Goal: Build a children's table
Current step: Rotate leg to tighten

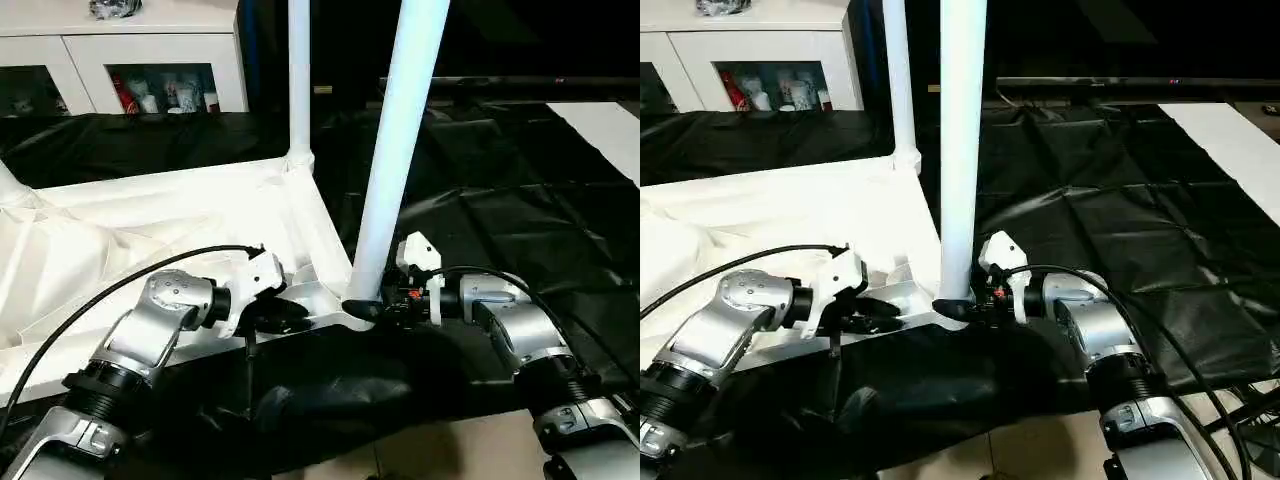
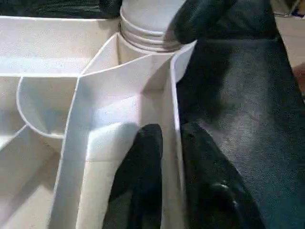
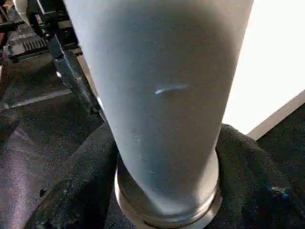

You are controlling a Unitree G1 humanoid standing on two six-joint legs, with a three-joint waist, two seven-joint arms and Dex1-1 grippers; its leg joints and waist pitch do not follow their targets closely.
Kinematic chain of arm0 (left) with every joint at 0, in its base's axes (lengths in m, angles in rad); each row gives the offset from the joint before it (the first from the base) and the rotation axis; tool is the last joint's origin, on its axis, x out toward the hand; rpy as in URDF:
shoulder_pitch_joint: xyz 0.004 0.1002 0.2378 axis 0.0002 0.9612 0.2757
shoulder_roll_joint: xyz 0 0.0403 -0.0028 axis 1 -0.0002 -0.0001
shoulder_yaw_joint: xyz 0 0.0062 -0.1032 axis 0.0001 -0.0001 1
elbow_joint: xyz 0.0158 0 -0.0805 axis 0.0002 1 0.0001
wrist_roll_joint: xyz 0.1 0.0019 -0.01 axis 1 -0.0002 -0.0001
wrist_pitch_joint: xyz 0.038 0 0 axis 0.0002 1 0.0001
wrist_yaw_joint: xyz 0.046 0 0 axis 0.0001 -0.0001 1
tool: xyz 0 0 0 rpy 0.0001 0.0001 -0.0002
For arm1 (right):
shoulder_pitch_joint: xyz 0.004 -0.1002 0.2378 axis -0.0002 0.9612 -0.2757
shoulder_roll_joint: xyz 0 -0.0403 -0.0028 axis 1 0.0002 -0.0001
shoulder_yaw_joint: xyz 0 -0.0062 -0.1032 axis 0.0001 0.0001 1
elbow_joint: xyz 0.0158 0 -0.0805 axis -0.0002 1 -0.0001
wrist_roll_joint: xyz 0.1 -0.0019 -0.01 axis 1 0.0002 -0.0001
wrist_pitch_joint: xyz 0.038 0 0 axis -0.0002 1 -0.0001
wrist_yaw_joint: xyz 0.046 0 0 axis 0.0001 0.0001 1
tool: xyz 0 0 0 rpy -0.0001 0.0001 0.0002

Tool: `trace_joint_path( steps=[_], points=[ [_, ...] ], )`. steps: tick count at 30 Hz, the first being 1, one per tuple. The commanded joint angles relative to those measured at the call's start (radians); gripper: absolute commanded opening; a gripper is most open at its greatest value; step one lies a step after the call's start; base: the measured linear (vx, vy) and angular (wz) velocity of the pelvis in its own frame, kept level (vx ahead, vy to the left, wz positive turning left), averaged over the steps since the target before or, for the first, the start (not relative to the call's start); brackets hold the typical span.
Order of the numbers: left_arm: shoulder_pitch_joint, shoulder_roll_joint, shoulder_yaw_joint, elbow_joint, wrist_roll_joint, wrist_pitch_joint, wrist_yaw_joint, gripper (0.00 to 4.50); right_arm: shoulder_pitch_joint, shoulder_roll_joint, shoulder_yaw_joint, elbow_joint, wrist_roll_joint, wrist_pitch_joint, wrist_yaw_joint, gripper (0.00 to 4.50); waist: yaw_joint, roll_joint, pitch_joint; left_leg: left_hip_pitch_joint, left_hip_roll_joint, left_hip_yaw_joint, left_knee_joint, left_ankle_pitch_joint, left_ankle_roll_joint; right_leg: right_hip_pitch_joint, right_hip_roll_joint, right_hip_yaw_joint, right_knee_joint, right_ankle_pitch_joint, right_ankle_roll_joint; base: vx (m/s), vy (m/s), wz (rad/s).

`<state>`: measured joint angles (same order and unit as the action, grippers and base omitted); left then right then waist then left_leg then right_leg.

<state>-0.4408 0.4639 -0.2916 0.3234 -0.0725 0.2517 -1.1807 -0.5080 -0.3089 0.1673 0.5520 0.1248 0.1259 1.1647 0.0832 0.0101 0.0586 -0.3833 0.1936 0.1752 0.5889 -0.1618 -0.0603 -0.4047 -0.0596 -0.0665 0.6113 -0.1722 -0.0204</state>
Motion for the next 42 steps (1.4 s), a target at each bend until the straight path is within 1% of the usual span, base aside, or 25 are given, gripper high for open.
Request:
trace_joint_path(
  steps=[1,3,4,6,10,14,17,20,21,22,23,24,25,26,27,28,29,30,32,33,35,36,37,40,42],
  points=[
    [0.0,0.015,-0.003,0.003,-0.007,0.007,-0.008,0.47,0.005,-0.004,0.015,-0.018,-0.004,-0.014,-0.001,2.7,-0.001,0.0,-0.071,0.021,0.039,-0.01,-0.064,-0.237,0.03,0.047,-0.077,0.047,-0.079,-0.282,-0.197,0.0,0.0,0.0],
    [0.002,0.015,-0.002,0.002,-0.009,0.014,-0.01,0.45,0.005,-0.005,0.016,-0.018,-0.005,-0.014,-0.001,2.7,-0.001,0.0,-0.071,0.021,0.038,-0.009,-0.063,-0.233,0.031,0.047,-0.077,0.047,-0.078,-0.275,-0.2,0.0,0.0,0.0],
    [0.003,0.016,-0.003,0.001,-0.01,0.018,-0.014,0.21,0.005,-0.005,0.017,-0.017,-0.006,-0.014,-0.001,2.7,-0.001,-0.001,-0.072,0.021,0.038,-0.009,-0.063,-0.23,0.032,0.047,-0.077,0.048,-0.077,-0.269,-0.202,0.0,0.0,0.0],
    [0.004,0.016,-0.003,0.0,-0.012,0.023,-0.02,0.03,0.004,-0.005,0.017,-0.015,-0.007,-0.016,-0.002,2.7,-0.001,0.0,-0.071,0.021,0.039,-0.009,-0.063,-0.235,0.032,0.047,-0.078,0.047,-0.078,-0.279,-0.2,0.0,0.0,0.0],
    [0.007,0.016,-0.003,-0.005,-0.018,0.032,-0.028,0.0,0.004,-0.003,0.02,-0.013,-0.009,-0.013,-0.003,2.69,0.001,-0.001,-0.069,0.021,0.038,-0.009,-0.063,-0.24,0.031,0.046,-0.077,0.047,-0.081,-0.299,-0.194,0.0,0.0,0.0],
    [0.009,0.006,0.005,0.004,-0.014,0.023,-0.003,0.0,0.009,0.005,0.021,-0.016,-0.008,-0.004,-0.012,2.69,0.0,0.001,-0.069,0.024,0.039,-0.011,-0.065,-0.255,0.024,0.045,-0.077,0.047,-0.083,-0.323,-0.186,0.0,0.0,0.0],
    [-0.005,-0.013,0.016,0.03,-0.009,0.015,0.037,0.0,0.013,0.03,0.015,-0.002,-0.012,-0.007,-0.056,2.69,-0.002,0.0,-0.067,0.023,0.037,-0.011,-0.066,-0.261,0.02,0.044,-0.078,0.048,-0.084,-0.334,-0.182,0.0,0.0,0.0],
    [-0.017,-0.029,0.022,0.045,-0.006,0.016,0.064,0.0,0.008,0.056,0.003,0.023,-0.017,-0.012,-0.112,2.69,-0.005,0.0,-0.065,0.024,0.036,-0.013,-0.067,-0.282,0.013,0.043,-0.079,0.046,-0.09,-0.38,-0.171,0.0,0.0,0.0],
    [-0.039,-0.054,0.032,0.067,-0.001,0.029,0.107,0.0,-0.011,0.098,-0.016,0.075,-0.032,-0.029,-0.219,2.69,-0.01,0.0,-0.063,0.026,0.036,-0.012,-0.068,-0.294,0.005,0.039,-0.081,0.048,-0.093,-0.411,-0.166,0.0,0.0,0.0],
    [-0.05,-0.066,0.037,0.079,0.001,0.037,0.128,0.0,-0.021,0.118,-0.026,0.1,-0.039,-0.039,-0.27,2.69,-0.015,0.0,-0.059,0.031,0.032,-0.014,-0.067,-0.325,-0.005,0.035,-0.081,0.045,-0.1,-0.464,-0.155,0.0,0.0,0.0],
    [-0.06,-0.076,0.039,0.089,0.004,0.039,0.144,0.0,-0.03,0.137,-0.034,0.12,-0.043,-0.041,-0.311,2.69,-0.02,-0.002,-0.059,0.032,0.029,-0.017,-0.067,-0.338,-0.011,0.037,-0.082,0.042,-0.104,-0.51,-0.139,0.0,0.0,0.0],
    [-0.088,-0.101,0.045,0.122,0.018,0.038,0.196,0.0,-0.052,0.175,-0.047,0.165,-0.053,-0.028,-0.407,2.69,-0.022,0.0,-0.058,0.032,0.029,-0.018,-0.068,-0.345,-0.014,0.035,-0.084,0.042,-0.106,-0.53,-0.132,0.0,0.0,0.0],
    [-0.091,-0.103,0.045,0.125,0.019,0.038,0.201,0.0,-0.055,0.179,-0.048,0.169,-0.054,-0.028,-0.415,2.69,-0.031,0.0,-0.056,0.035,0.028,-0.021,-0.068,-0.366,-0.019,0.031,-0.082,0.038,-0.112,-0.567,-0.119,0.0,0.0,0.0],
    [-0.123,-0.132,0.052,0.159,0.031,0.037,0.255,0.0,-0.08,0.22,-0.063,0.218,-0.059,-0.025,-0.506,2.69,-0.033,-0.001,-0.057,0.039,0.027,-0.022,-0.066,-0.38,-0.023,0.03,-0.085,0.037,-0.116,-0.597,-0.107,0.0,0.0,0.0],
    [-0.128,-0.137,0.054,0.165,0.032,0.037,0.265,0.0,-0.084,0.227,-0.066,0.225,-0.059,-0.025,-0.521,2.68,-0.034,0.0,-0.057,0.039,0.026,-0.023,-0.065,-0.384,-0.022,0.028,-0.085,0.036,-0.119,-0.607,-0.103,0.0,0.0,0.0],
    [-0.151,-0.161,0.061,0.188,0.037,0.04,0.306,0.0,-0.109,0.258,-0.083,0.265,-0.063,-0.02,-0.613,2.68,-0.037,0.001,-0.058,0.035,0.028,-0.026,-0.069,-0.387,-0.023,0.032,-0.085,0.035,-0.117,-0.599,-0.1,0.0,0.0,0.0],
    [-0.151,-0.161,0.061,0.188,0.037,0.04,0.306,0.0,-0.109,0.258,-0.083,0.265,-0.063,-0.02,-0.613,2.68,-0.039,0.001,-0.057,0.036,0.028,-0.026,-0.07,-0.393,-0.027,0.028,-0.083,0.035,-0.117,-0.589,-0.1,0.0,0.0,0.0],
    [-0.181,-0.196,0.069,0.219,0.046,0.037,0.364,0.0,-0.145,0.297,-0.102,0.324,-0.073,-0.022,-0.739,2.68,-0.042,0.0,-0.058,0.034,0.028,-0.027,-0.07,-0.399,-0.028,0.029,-0.083,0.034,-0.115,-0.58,-0.104,0.0,0.0,0.0],
    [-0.199,-0.224,0.07,0.237,0.051,0.021,0.391,0.0,-0.173,0.322,-0.112,0.369,-0.083,-0.045,-0.817,2.68,-0.044,0.001,-0.059,0.039,0.027,-0.027,-0.068,-0.409,-0.032,0.023,-0.086,0.035,-0.119,-0.588,-0.106,0.0,0.0,0.0],
    [-0.208,-0.242,0.069,0.243,0.053,0.008,0.403,0.0,-0.189,0.336,-0.115,0.393,-0.084,-0.062,-0.834,2.68,-0.047,0.001,-0.059,0.04,0.025,-0.027,-0.066,-0.413,-0.031,0.024,-0.087,0.034,-0.12,-0.586,-0.106,0.0,0.0,0.0],
    [-0.214,-0.255,0.068,0.25,0.056,0.0,0.41,0.0,-0.2,0.345,-0.118,0.41,-0.08,-0.072,-0.826,2.68,-0.047,-0.001,-0.061,0.034,0.026,-0.026,-0.067,-0.404,-0.019,0.028,-0.087,0.036,-0.117,-0.561,-0.107,0.0,0.0,0.0],
    [-0.213,-0.259,0.061,0.251,0.058,-0.011,0.4,0.0,-0.203,0.347,-0.118,0.412,-0.08,-0.093,-0.821,2.68,-0.043,-0.001,-0.063,0.033,0.027,-0.022,-0.068,-0.388,-0.008,0.028,-0.087,0.04,-0.115,-0.526,-0.114,0.0,0.0,0.0],
    [-0.212,-0.261,0.056,0.252,0.059,-0.02,0.39,0.0,-0.205,0.348,-0.119,0.412,-0.08,-0.107,-0.817,3.24,-0.043,-0.001,-0.063,0.031,0.028,-0.022,-0.068,-0.379,-0.005,0.029,-0.087,0.041,-0.112,-0.512,-0.119,0.0,0.0,0.0],
    [-0.203,-0.247,0.05,0.254,0.055,-0.052,0.356,0.0,-0.199,0.338,-0.135,0.385,-0.041,-0.11,-0.697,3.41,-0.039,0.002,-0.066,0.027,0.03,-0.018,-0.069,-0.348,0.007,0.035,-0.083,0.044,-0.103,-0.429,-0.147,0.0,0.0,0.0],
    [-0.2,-0.238,0.049,0.256,0.054,-0.062,0.338,0.0,-0.197,0.326,-0.123,0.381,-0.047,-0.123,-0.671,3.66,-0.037,0.003,-0.066,0.024,0.03,-0.016,-0.069,-0.328,0.012,0.039,-0.083,0.046,-0.097,-0.384,-0.167,0.0,0.0,0.0]
  ],
)
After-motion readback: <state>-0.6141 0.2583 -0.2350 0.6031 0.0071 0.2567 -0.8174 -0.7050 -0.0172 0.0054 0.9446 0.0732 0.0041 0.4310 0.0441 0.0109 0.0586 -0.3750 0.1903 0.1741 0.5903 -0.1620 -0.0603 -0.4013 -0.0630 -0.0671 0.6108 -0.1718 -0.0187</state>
